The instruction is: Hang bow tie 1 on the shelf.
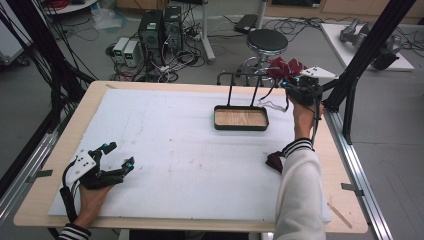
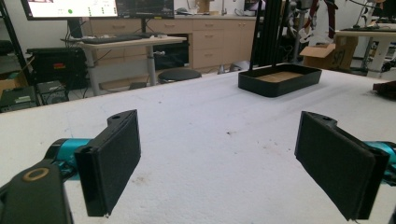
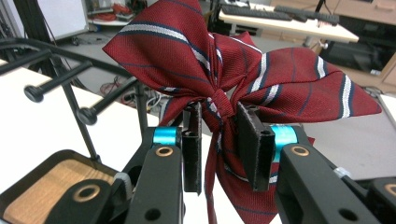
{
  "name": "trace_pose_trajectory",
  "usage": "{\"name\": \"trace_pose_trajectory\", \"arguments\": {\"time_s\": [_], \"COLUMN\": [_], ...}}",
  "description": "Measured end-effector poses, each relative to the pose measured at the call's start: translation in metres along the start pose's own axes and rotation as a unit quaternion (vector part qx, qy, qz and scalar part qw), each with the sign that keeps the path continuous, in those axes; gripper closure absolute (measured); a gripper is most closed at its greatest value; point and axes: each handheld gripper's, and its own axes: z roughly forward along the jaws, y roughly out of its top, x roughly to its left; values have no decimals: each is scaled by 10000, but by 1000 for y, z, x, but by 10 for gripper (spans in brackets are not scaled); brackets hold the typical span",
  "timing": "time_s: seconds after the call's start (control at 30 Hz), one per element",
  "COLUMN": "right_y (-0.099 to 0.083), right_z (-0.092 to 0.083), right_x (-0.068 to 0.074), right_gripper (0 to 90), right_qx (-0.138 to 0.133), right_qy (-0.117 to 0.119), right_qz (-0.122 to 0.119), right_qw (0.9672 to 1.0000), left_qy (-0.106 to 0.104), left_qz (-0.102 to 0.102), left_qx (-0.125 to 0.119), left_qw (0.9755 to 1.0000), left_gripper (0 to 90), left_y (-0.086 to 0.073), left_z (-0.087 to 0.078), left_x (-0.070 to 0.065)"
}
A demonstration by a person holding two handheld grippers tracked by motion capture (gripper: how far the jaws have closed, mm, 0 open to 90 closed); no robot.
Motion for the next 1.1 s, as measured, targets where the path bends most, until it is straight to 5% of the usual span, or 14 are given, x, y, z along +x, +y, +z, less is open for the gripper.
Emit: {"name": "trace_pose_trajectory", "arguments": {"time_s": [1.1], "right_y": [-10], "right_z": [5], "right_x": [-3], "right_gripper": [699], "right_qx": [745], "right_qy": [14], "right_qz": [-165], "right_qw": [9971], "left_qy": [-8], "left_qz": [1], "left_qx": [-8], "left_qw": [10000], "left_gripper": [147], "left_y": [0], "left_z": [0], "left_x": [0]}}
